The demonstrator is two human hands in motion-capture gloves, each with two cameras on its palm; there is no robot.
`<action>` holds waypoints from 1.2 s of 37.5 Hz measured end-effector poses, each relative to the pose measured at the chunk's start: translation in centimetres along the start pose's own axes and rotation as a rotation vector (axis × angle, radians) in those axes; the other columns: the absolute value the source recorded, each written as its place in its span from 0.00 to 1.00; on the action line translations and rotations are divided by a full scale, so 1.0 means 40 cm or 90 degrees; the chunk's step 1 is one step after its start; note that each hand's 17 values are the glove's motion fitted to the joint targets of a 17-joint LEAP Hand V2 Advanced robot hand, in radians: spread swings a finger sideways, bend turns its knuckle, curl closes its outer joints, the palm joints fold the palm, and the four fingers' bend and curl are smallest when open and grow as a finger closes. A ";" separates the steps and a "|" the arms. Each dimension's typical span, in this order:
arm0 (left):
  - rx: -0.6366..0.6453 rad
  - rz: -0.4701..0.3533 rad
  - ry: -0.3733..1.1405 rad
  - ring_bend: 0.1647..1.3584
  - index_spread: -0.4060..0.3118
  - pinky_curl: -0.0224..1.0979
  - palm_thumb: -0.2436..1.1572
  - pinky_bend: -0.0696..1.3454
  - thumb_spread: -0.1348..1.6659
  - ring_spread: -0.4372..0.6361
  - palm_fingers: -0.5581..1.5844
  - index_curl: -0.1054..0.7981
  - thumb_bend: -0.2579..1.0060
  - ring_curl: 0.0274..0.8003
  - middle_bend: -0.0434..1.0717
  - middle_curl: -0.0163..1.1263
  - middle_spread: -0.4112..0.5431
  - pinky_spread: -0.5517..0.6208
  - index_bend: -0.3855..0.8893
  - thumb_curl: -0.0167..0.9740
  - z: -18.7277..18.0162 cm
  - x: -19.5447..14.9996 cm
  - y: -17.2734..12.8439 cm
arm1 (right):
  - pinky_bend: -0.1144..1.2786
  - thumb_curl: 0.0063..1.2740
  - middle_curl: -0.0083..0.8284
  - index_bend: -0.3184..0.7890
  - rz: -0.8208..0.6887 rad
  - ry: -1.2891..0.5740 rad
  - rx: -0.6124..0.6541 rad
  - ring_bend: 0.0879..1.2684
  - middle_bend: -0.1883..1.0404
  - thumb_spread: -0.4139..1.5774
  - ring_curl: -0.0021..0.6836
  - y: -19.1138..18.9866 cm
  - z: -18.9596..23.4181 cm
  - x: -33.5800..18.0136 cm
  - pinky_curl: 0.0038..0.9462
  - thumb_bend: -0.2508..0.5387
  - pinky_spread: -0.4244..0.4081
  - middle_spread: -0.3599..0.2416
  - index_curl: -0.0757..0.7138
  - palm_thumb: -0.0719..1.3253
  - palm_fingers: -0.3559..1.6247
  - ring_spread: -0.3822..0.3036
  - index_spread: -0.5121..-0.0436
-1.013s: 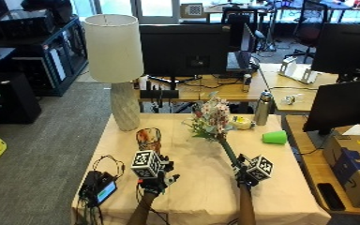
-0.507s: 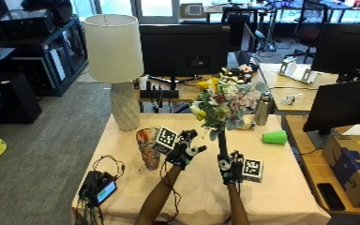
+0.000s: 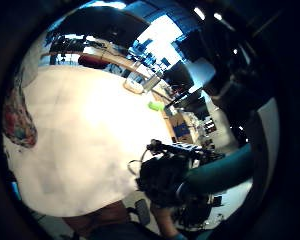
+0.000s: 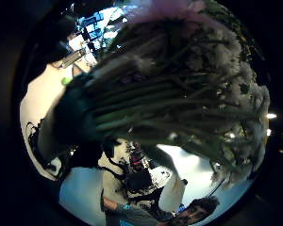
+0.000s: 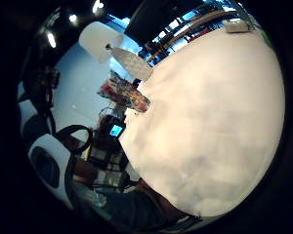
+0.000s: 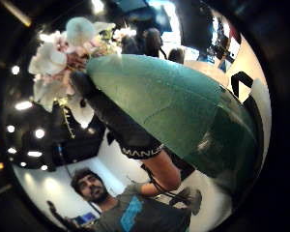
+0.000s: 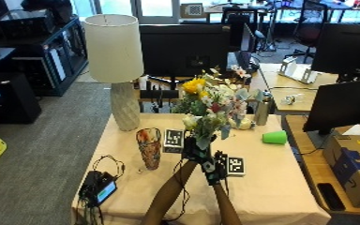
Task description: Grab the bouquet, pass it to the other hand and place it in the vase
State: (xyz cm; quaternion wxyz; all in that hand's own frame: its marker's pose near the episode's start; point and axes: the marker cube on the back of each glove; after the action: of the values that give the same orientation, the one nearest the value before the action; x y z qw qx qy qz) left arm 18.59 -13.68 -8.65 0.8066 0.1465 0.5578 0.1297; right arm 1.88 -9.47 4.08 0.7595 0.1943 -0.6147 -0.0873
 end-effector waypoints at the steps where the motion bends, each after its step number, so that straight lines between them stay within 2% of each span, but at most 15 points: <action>1: 0.006 0.025 0.017 0.43 0.54 0.34 0.54 0.41 0.58 0.46 0.55 0.35 0.19 0.38 0.26 0.34 0.36 0.61 0.36 0.40 0.001 0.007 -0.004 | 0.62 0.57 0.77 0.49 -0.031 0.016 -0.006 0.80 0.75 0.52 0.84 -0.004 0.005 0.005 0.52 0.28 0.16 0.33 0.81 0.71 0.87 0.29 0.56; 3: 0.015 0.052 0.047 0.42 0.47 0.34 0.56 0.39 0.57 0.40 0.59 0.36 0.19 0.37 0.27 0.35 0.31 0.57 0.40 0.41 0.001 0.023 -0.009 | 0.61 0.57 0.77 0.49 -0.034 0.024 -0.021 0.80 0.75 0.52 0.83 0.000 0.018 0.006 0.52 0.28 0.16 0.33 0.82 0.71 0.87 0.30 0.55; 6: 0.022 -0.021 0.057 0.40 0.36 0.34 0.60 0.41 0.57 0.29 0.71 0.40 0.20 0.36 0.26 0.34 0.23 0.45 0.45 0.42 -0.004 0.028 -0.001 | 0.61 0.58 0.77 0.49 0.052 -0.026 -0.034 0.80 0.75 0.52 0.83 0.018 0.042 -0.010 0.52 0.28 0.16 0.33 0.82 0.71 0.87 0.30 0.55; 7: 0.024 -0.042 0.055 0.39 0.38 0.32 0.58 0.38 0.57 0.31 0.65 0.38 0.19 0.35 0.25 0.34 0.24 0.48 0.40 0.42 -0.005 0.029 0.001 | 0.61 0.58 0.77 0.49 0.053 -0.024 -0.035 0.80 0.75 0.52 0.83 0.018 0.045 -0.003 0.52 0.28 0.16 0.33 0.82 0.70 0.87 0.30 0.55; 10: 0.026 -0.066 0.057 0.38 0.29 0.35 0.65 0.45 0.55 0.18 0.80 0.41 0.21 0.37 0.26 0.35 0.16 0.31 0.41 0.45 -0.011 0.035 0.005 | 0.61 0.58 0.77 0.49 -0.004 -0.009 -0.038 0.79 0.76 0.52 0.83 0.007 0.055 0.033 0.52 0.28 0.16 0.33 0.83 0.70 0.87 0.29 0.55; 11: 0.027 -0.068 0.059 0.41 0.26 0.37 0.69 0.48 0.50 0.15 0.86 0.40 0.22 0.40 0.32 0.38 0.13 0.27 0.38 0.48 -0.013 0.035 0.005 | 0.62 0.58 0.77 0.49 -0.025 -0.010 -0.040 0.78 0.76 0.52 0.83 0.004 0.060 0.037 0.52 0.28 0.16 0.33 0.83 0.70 0.86 0.29 0.55; 16: 0.037 -0.055 0.052 0.48 0.20 0.39 0.75 0.49 0.38 0.09 0.89 0.41 0.21 0.46 0.42 0.42 0.08 0.19 0.39 0.55 -0.022 0.023 0.001 | 0.62 0.58 0.77 0.50 -0.008 0.004 -0.045 0.76 0.76 0.51 0.82 0.008 0.073 0.023 0.52 0.28 0.16 0.33 0.84 0.70 0.86 0.30 0.55; 19: 0.049 -0.010 0.055 0.49 0.17 0.40 0.77 0.50 0.33 0.08 0.89 0.42 0.20 0.49 0.45 0.44 0.07 0.17 0.41 0.58 -0.029 0.033 -0.005 | 0.62 0.58 0.77 0.50 0.005 0.027 -0.050 0.75 0.76 0.51 0.82 0.006 0.074 0.025 0.52 0.28 0.16 0.34 0.84 0.70 0.86 0.30 0.55; 22: 0.073 0.119 0.071 0.50 0.15 0.40 0.78 0.50 0.29 0.07 0.89 0.44 0.19 0.50 0.47 0.45 0.06 0.15 0.42 0.61 -0.043 0.062 -0.027 | 0.61 0.59 0.77 0.50 -0.031 0.044 -0.064 0.74 0.75 0.51 0.81 -0.001 0.073 0.019 0.51 0.28 0.17 0.34 0.85 0.70 0.85 0.29 0.55; 23: 0.079 0.120 0.067 0.50 0.15 0.40 0.79 0.50 0.27 0.07 0.88 0.44 0.18 0.51 0.48 0.45 0.06 0.14 0.42 0.62 -0.050 0.067 -0.030 | 0.61 0.58 0.77 0.50 -0.027 0.031 -0.069 0.74 0.75 0.51 0.81 0.001 0.075 0.012 0.51 0.28 0.16 0.34 0.85 0.70 0.85 0.30 0.55; 27: 0.097 -0.018 0.018 0.51 0.13 0.40 0.79 0.51 0.24 0.06 0.88 0.46 0.18 0.52 0.49 0.46 0.05 0.13 0.42 0.64 -0.095 0.067 -0.028 | 0.61 0.57 0.73 0.43 0.001 -0.007 -0.073 0.69 0.69 0.52 0.78 0.013 0.067 -0.010 0.50 0.27 0.17 0.35 0.82 0.68 0.80 0.31 0.53; 31: 0.141 -0.003 -0.018 0.51 0.12 0.41 0.79 0.52 0.22 0.06 0.88 0.47 0.18 0.53 0.50 0.46 0.05 0.13 0.42 0.66 -0.172 0.091 -0.053 | 0.55 0.56 0.68 0.38 -0.084 0.096 -0.045 0.61 0.63 0.56 0.73 0.000 0.015 0.028 0.47 0.27 0.29 0.35 0.76 0.67 0.69 0.32 0.50; 36: 0.213 0.048 -0.036 0.51 0.12 0.41 0.79 0.52 0.20 0.06 0.88 0.48 0.17 0.53 0.52 0.47 0.05 0.12 0.42 0.68 -0.297 0.141 -0.093 | 0.48 0.53 0.64 0.40 0.034 0.000 -0.003 0.54 0.56 0.60 0.70 0.020 -0.023 -0.004 0.45 0.28 0.42 0.34 0.73 0.67 0.64 0.35 0.48; 39: 0.246 0.098 -0.023 0.51 0.12 0.41 0.79 0.52 0.19 0.06 0.88 0.49 0.17 0.54 0.52 0.47 0.05 0.12 0.42 0.69 -0.367 0.188 -0.116 | 0.46 0.52 0.62 0.40 0.031 0.021 0.014 0.48 0.54 0.62 0.65 0.018 -0.047 0.015 0.43 0.29 0.47 0.34 0.70 0.67 0.64 0.36 0.48; 45: 0.321 0.029 -0.089 0.51 0.11 0.41 0.79 0.53 0.19 0.06 0.87 0.50 0.17 0.54 0.53 0.47 0.05 0.12 0.42 0.71 -0.514 0.210 -0.150 | 0.43 0.51 0.60 0.39 0.017 0.004 0.021 0.43 0.50 0.64 0.61 0.019 -0.057 0.032 0.40 0.28 0.54 0.34 0.64 0.66 0.66 0.35 0.47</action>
State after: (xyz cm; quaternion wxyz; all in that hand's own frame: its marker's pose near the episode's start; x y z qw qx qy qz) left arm 2.49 -14.22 -25.06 0.7780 0.3640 0.5120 -0.0061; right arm 4.30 -8.83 5.15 0.7593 0.1992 -0.6160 -0.0665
